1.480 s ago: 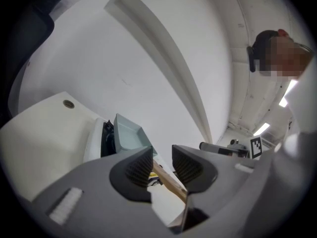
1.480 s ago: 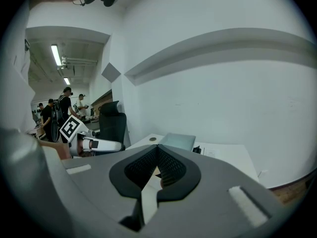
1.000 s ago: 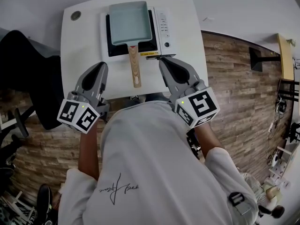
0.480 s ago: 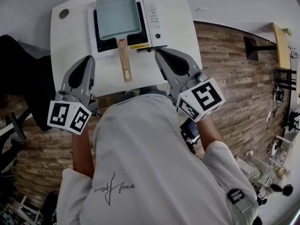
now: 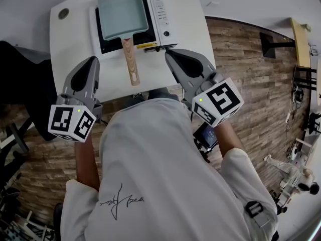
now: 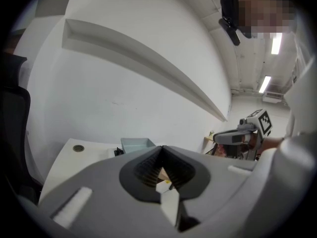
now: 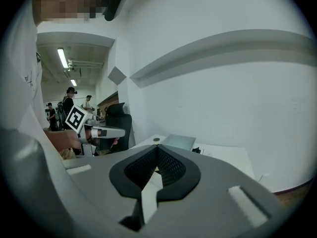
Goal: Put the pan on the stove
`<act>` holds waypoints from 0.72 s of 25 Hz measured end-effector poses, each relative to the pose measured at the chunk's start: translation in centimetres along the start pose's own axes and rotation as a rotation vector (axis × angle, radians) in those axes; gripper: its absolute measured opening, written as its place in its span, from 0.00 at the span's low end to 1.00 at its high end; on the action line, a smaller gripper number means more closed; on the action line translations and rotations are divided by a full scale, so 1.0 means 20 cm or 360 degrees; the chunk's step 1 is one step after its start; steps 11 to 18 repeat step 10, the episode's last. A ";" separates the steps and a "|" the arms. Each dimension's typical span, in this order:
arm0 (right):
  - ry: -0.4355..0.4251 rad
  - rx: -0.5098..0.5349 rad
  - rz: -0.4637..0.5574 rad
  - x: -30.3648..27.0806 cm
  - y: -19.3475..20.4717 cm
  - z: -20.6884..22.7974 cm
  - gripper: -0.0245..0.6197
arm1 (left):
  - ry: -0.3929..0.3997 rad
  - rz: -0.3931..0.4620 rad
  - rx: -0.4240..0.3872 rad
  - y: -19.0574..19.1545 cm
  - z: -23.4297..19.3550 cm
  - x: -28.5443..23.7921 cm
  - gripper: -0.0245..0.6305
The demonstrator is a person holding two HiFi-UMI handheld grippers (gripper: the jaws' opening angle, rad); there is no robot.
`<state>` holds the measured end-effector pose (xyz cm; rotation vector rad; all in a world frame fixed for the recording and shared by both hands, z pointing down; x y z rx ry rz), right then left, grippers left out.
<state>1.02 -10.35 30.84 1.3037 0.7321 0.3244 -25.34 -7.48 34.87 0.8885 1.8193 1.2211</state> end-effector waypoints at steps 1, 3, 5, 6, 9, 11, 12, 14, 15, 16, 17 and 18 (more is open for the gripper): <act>-0.0005 0.0001 -0.0005 0.00 0.00 0.00 0.03 | -0.0001 -0.0004 0.0002 0.01 0.00 0.00 0.11; -0.0023 0.0002 -0.0012 -0.01 0.01 -0.01 0.03 | -0.0004 -0.0011 0.0008 0.02 -0.01 0.00 0.11; -0.0040 0.0008 -0.0018 -0.01 0.01 -0.02 0.03 | -0.0007 -0.0016 0.0003 0.02 -0.01 0.00 0.11; -0.0044 0.0011 -0.0021 -0.02 0.02 -0.03 0.03 | -0.0006 -0.0018 -0.0003 0.02 -0.01 0.00 0.11; -0.0047 0.0019 -0.0032 -0.03 0.02 -0.03 0.03 | 0.0000 -0.0022 -0.0017 0.03 -0.01 0.00 0.11; -0.0046 0.0021 -0.0036 -0.03 0.02 -0.04 0.03 | 0.0003 -0.0022 -0.0021 0.03 -0.01 0.00 0.11; -0.0046 0.0021 -0.0036 -0.03 0.02 -0.04 0.03 | 0.0003 -0.0022 -0.0021 0.03 -0.01 0.00 0.11; -0.0046 0.0021 -0.0036 -0.03 0.02 -0.04 0.03 | 0.0003 -0.0022 -0.0021 0.03 -0.01 0.00 0.11; -0.0046 0.0021 -0.0036 -0.03 0.02 -0.04 0.03 | 0.0003 -0.0022 -0.0021 0.03 -0.01 0.00 0.11; -0.0046 0.0021 -0.0036 -0.03 0.02 -0.04 0.03 | 0.0003 -0.0022 -0.0021 0.03 -0.01 0.00 0.11; -0.0046 0.0021 -0.0036 -0.03 0.02 -0.04 0.03 | 0.0003 -0.0022 -0.0021 0.03 -0.01 0.00 0.11; -0.0046 0.0021 -0.0036 -0.03 0.02 -0.04 0.03 | 0.0003 -0.0022 -0.0021 0.03 -0.01 0.00 0.11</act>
Point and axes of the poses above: the fingertips, and each gripper's own axes: x backward along the fingers, z to its right, y out of its underside, the point moved 7 cm from there along x, backward along the fingers, and after that the axes turned 2 degrees about y, right-handed, at the moved point
